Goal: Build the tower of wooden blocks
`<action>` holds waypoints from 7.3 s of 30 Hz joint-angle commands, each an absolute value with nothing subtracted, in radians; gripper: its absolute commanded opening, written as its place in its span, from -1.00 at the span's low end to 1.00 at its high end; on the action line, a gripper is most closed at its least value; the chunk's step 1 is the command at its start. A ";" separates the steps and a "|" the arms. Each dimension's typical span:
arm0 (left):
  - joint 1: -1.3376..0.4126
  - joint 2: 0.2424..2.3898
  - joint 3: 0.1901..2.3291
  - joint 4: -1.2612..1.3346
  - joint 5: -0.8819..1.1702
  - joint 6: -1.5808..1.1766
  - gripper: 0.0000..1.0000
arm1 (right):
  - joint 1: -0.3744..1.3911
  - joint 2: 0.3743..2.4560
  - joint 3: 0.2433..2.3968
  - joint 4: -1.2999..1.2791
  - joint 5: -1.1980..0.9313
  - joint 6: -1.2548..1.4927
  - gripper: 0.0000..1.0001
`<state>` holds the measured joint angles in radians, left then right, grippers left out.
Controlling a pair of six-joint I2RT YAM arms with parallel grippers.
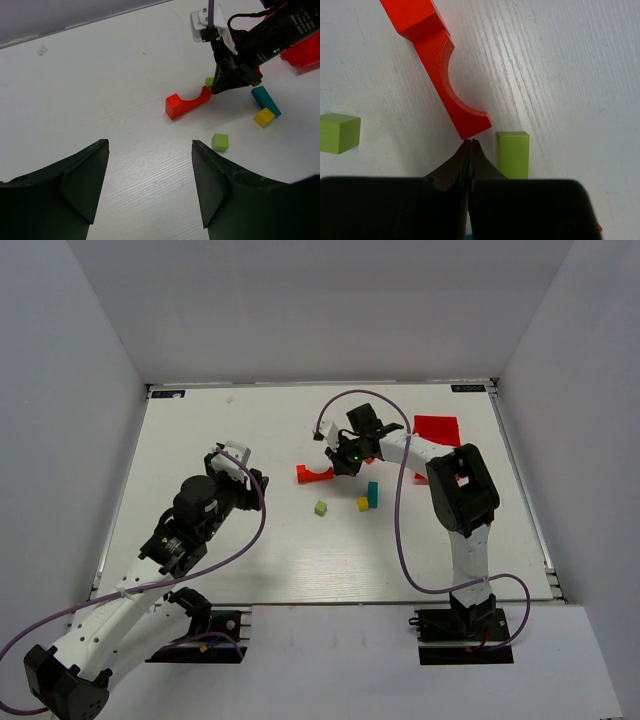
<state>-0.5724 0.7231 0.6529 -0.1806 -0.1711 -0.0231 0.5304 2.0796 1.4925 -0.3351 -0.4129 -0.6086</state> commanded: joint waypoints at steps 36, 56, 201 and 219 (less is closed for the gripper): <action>-0.569 0.719 0.657 -0.187 -0.166 -0.011 0.54 | 0.540 2.089 1.520 -0.353 -0.456 -0.607 -1.00; -0.569 0.719 0.657 -0.187 -0.166 -0.011 0.54 | 0.543 2.091 1.525 -0.357 -0.445 -0.603 -1.00; -0.569 0.729 0.657 -0.187 -0.186 -0.011 0.54 | 0.612 2.092 1.632 -0.517 -0.370 -1.006 -0.73; -0.569 0.729 0.657 -0.187 -0.186 -0.011 0.54 | 0.614 2.080 1.637 -0.503 -0.368 -0.974 -0.73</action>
